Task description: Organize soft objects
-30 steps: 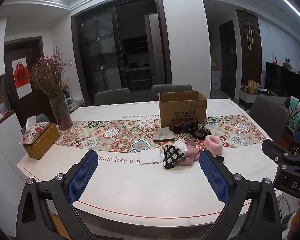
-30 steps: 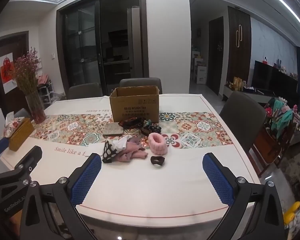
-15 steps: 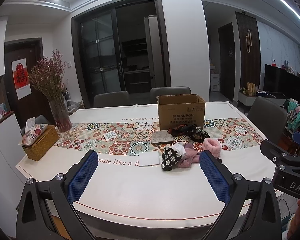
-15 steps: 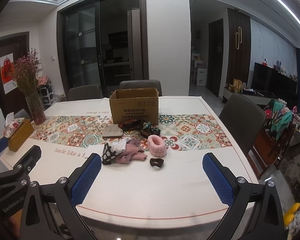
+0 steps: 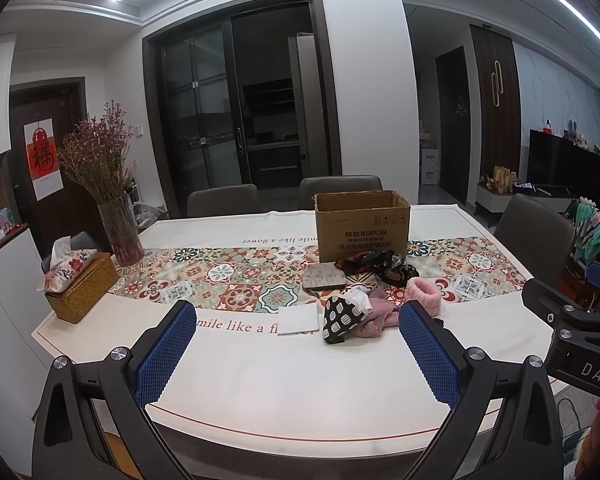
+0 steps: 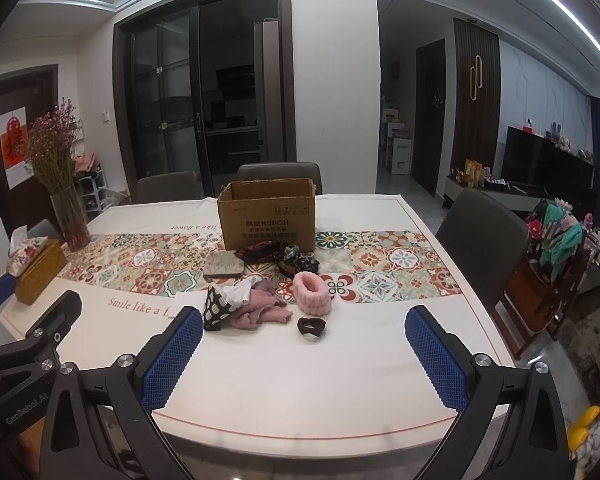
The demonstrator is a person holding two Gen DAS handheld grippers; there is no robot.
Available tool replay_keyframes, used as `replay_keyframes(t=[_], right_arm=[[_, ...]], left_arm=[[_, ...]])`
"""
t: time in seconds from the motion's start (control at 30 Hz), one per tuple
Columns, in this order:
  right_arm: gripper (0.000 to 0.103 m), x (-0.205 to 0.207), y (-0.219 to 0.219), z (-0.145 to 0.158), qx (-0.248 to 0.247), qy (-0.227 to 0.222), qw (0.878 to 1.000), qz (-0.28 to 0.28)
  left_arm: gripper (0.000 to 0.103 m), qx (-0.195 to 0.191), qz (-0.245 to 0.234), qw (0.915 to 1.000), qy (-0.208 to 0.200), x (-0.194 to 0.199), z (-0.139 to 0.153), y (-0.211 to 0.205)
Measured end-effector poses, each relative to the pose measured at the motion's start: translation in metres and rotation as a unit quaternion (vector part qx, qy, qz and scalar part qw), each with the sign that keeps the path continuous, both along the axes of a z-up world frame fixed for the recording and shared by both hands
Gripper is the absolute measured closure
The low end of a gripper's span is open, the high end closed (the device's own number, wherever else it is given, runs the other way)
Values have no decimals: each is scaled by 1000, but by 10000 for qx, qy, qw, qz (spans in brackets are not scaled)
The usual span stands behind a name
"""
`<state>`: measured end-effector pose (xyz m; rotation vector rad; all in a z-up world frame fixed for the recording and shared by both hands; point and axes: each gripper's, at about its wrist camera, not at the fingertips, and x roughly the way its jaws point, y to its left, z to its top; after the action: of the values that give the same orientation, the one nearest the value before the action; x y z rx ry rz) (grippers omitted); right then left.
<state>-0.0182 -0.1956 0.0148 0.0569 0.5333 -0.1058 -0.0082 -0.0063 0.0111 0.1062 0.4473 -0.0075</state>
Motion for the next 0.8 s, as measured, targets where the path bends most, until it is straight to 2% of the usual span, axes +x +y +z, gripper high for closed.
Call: replay_keyframes(t=[0.8], right_arm=[[1,-1,-4,-1,3,31,10000,-27]], left_arm=[[0,15,-37,10000,9,0,-1,-3]])
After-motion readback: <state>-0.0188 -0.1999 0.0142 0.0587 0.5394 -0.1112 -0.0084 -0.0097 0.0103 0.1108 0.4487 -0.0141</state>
